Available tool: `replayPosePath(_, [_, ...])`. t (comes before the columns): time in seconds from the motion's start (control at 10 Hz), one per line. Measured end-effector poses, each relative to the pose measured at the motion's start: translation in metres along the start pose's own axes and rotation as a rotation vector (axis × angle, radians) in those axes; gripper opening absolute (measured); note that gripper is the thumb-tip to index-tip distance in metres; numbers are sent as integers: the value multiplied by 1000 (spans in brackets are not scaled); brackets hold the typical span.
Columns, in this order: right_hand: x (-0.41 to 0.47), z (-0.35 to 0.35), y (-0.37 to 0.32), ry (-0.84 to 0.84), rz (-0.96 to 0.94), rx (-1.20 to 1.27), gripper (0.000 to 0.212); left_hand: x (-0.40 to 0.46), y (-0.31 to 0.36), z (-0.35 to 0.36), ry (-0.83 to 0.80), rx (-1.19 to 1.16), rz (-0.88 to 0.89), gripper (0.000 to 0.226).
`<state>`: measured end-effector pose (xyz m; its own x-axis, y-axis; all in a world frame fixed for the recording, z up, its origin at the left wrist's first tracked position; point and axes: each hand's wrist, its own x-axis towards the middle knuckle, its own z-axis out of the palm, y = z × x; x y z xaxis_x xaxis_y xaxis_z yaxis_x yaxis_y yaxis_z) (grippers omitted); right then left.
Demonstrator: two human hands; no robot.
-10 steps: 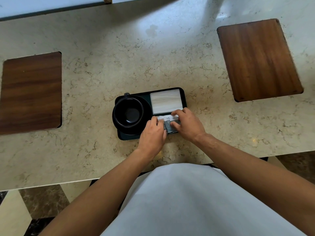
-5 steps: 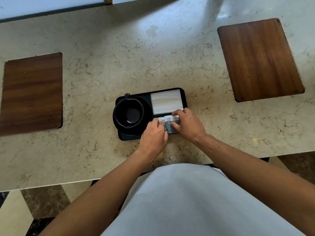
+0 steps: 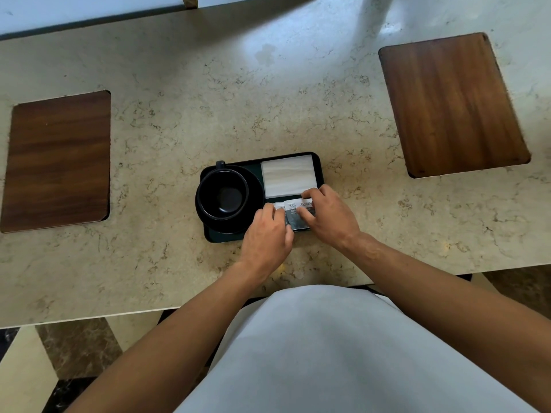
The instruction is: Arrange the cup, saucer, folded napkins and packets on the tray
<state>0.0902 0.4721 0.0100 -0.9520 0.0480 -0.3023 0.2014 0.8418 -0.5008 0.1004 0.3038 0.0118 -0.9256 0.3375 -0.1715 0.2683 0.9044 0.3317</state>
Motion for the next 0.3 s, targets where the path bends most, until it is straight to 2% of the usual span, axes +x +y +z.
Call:
replayPosePath(0.2, [-7, -6, 5, 12, -190, -176, 46, -8, 9, -5, 36, 10, -11, 35])
replayPosePath(0.3, [-12, -7, 1, -9, -227, -181, 53, -12, 7, -8, 95, 38, -49, 39])
